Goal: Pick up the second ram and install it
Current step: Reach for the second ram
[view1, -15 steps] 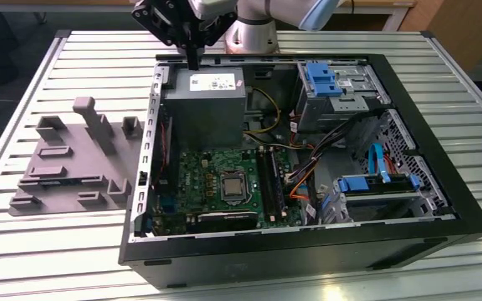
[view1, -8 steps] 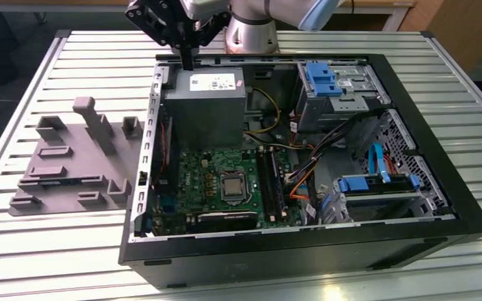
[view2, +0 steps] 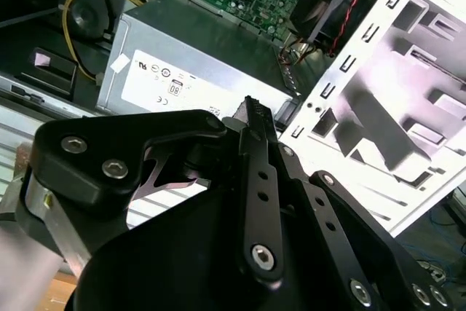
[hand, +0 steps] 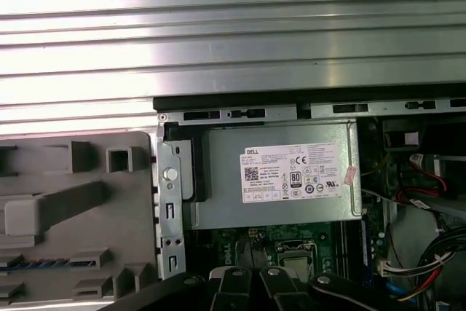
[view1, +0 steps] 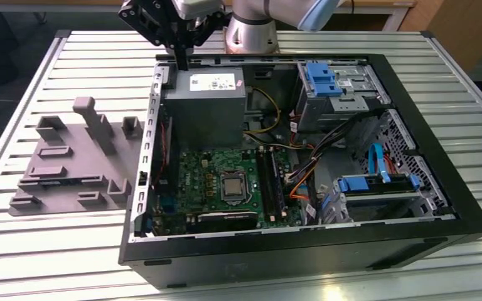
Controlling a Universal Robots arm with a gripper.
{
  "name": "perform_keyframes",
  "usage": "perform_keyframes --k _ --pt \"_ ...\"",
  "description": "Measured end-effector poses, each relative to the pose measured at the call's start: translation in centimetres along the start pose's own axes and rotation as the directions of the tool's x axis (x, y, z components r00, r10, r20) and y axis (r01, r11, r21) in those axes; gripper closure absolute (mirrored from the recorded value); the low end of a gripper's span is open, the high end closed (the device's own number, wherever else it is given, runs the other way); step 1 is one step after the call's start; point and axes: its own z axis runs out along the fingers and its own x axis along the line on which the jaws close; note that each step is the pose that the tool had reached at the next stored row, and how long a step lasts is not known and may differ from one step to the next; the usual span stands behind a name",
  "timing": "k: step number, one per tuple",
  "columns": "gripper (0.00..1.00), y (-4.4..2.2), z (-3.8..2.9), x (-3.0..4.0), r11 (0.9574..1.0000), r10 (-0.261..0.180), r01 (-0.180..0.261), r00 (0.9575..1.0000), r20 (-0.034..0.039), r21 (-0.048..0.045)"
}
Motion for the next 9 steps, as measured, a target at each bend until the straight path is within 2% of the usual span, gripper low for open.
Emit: perform_keyframes --k 9 --pt "0.89 -0.05 -0.02 0.7 1.0 0.0 0.0 1.0 0.0 0.0001"
